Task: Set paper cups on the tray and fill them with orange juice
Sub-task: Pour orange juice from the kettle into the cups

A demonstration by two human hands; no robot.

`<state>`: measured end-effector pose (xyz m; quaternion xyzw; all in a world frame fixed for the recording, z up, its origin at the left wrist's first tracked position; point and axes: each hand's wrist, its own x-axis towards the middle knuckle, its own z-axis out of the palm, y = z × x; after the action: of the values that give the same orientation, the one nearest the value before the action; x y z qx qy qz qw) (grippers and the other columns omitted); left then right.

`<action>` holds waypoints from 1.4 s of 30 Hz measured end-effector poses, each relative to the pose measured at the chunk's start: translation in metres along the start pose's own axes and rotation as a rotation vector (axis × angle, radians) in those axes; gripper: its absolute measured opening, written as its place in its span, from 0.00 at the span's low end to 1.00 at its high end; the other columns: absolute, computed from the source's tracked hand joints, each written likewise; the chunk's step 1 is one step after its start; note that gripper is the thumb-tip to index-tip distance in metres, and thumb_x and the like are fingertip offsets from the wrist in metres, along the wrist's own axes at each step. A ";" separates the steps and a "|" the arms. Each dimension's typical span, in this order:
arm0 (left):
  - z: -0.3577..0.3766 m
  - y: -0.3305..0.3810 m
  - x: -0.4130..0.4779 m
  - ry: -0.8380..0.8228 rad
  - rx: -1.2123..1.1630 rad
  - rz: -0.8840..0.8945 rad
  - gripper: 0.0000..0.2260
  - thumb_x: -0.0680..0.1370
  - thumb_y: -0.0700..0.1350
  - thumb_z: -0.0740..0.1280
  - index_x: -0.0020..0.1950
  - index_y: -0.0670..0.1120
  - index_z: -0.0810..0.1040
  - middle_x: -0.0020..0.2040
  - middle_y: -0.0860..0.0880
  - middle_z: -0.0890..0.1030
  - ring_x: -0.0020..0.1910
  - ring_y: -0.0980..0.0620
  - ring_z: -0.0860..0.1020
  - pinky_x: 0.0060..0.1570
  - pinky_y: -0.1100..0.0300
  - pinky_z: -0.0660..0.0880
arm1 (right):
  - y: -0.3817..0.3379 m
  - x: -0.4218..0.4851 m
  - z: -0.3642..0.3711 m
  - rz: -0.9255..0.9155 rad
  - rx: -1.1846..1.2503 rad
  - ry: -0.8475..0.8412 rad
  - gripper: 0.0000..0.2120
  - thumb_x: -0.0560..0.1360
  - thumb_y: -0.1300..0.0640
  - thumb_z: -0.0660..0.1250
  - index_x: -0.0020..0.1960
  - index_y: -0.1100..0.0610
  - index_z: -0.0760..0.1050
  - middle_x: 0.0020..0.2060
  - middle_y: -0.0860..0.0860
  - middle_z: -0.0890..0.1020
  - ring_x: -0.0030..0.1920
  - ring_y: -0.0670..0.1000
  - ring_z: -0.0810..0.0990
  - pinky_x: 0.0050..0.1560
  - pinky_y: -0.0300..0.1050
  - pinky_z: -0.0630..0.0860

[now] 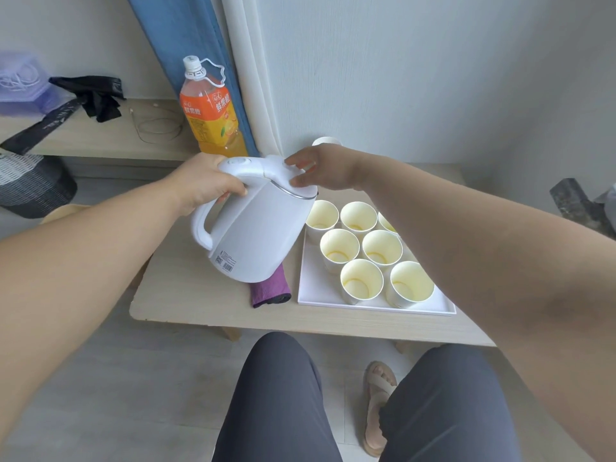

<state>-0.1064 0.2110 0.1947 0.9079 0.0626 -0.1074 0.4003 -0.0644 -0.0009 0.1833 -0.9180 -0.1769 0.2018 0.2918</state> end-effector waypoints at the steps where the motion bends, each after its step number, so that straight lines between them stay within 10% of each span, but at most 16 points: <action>1: 0.000 0.001 0.001 -0.001 0.008 -0.007 0.12 0.71 0.35 0.70 0.33 0.45 0.69 0.28 0.45 0.70 0.30 0.48 0.67 0.35 0.59 0.64 | 0.001 0.000 0.000 0.003 -0.002 -0.006 0.25 0.76 0.50 0.68 0.72 0.50 0.67 0.67 0.50 0.73 0.66 0.49 0.72 0.66 0.40 0.66; 42: 0.009 0.020 0.012 -0.019 0.114 -0.045 0.15 0.70 0.35 0.70 0.29 0.43 0.67 0.24 0.47 0.70 0.29 0.49 0.67 0.35 0.60 0.65 | 0.015 0.005 0.004 0.061 0.183 -0.053 0.26 0.75 0.54 0.68 0.72 0.52 0.67 0.68 0.50 0.72 0.60 0.55 0.78 0.66 0.48 0.72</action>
<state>-0.0925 0.1916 0.2000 0.9266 0.0732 -0.1284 0.3458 -0.0591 -0.0085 0.1699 -0.8869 -0.1373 0.2504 0.3632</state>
